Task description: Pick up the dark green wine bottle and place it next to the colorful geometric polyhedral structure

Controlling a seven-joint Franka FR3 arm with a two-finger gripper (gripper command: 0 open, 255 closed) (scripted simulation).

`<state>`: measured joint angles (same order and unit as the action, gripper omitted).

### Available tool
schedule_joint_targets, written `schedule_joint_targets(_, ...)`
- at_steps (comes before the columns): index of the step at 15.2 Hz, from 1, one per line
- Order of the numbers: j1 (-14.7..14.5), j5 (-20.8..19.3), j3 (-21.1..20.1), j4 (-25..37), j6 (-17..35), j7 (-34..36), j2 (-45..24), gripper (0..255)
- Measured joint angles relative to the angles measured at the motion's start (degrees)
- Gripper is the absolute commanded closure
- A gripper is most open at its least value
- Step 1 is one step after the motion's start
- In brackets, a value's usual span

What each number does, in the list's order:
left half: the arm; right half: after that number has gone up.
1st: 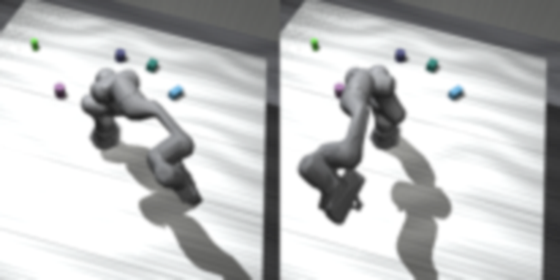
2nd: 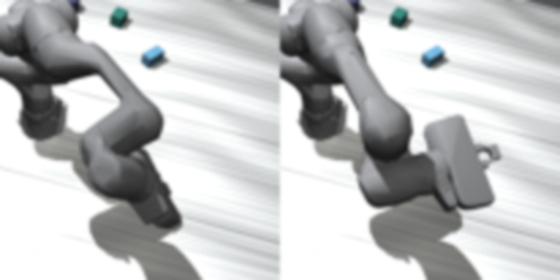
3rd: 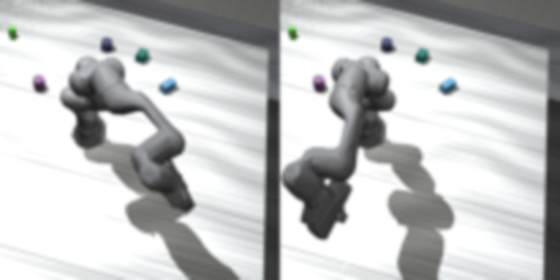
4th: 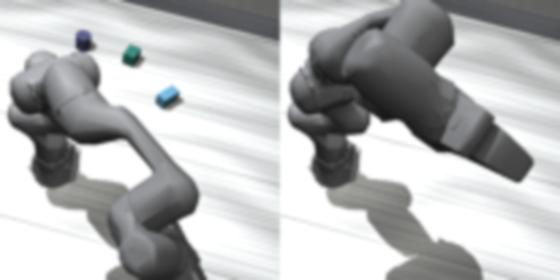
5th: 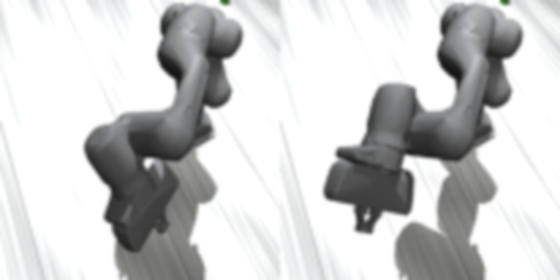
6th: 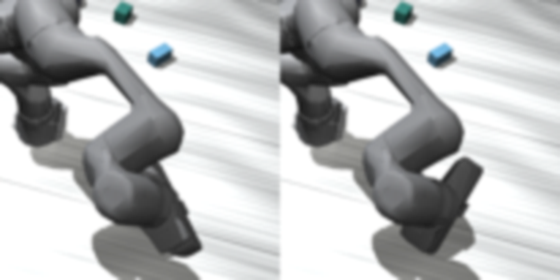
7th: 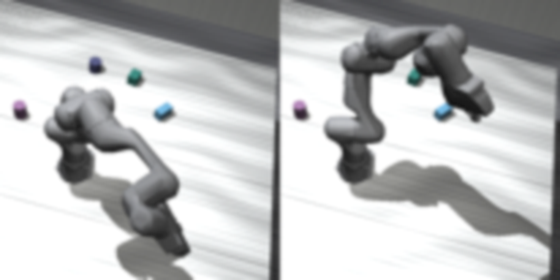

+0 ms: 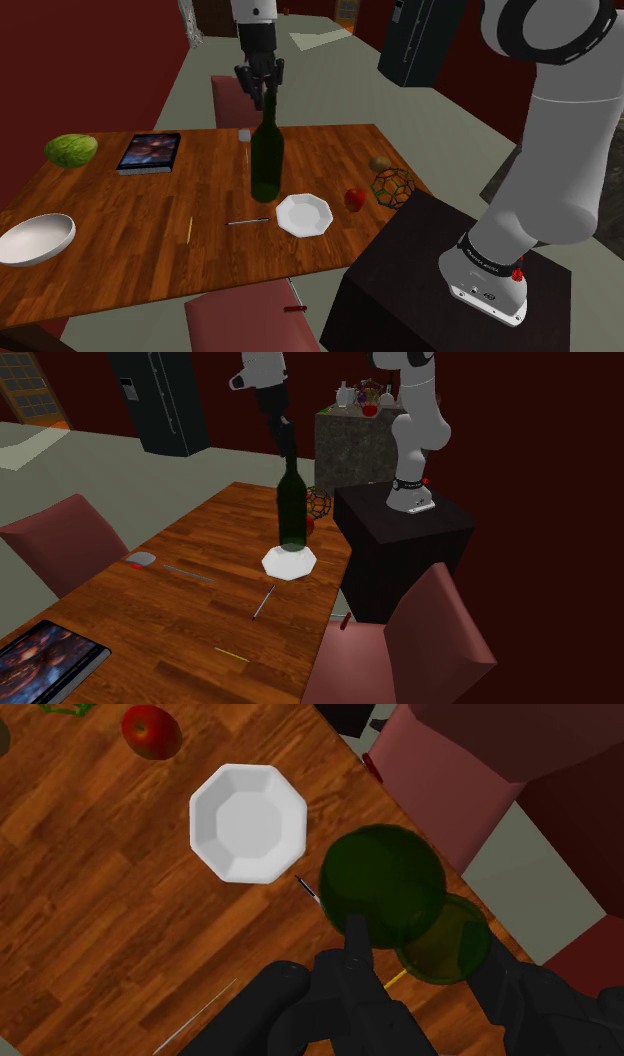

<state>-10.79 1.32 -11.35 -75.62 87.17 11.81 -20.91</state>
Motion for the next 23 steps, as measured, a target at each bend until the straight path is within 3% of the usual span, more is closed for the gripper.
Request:
schedule_joint_targets(5, 4.2, 1.2, 1.7, -11.4, 1.6, -5.6, 9.5, 255)
schedule_joint_targets(10, 7.7, 1.6, 4.1, -17.9, 1.1, -11.4, 16.2, 255)
schedule_joint_targets(23, 15.9, -0.9, 12.4, -27.0, -1.1, -27.9, 27.0, 255)
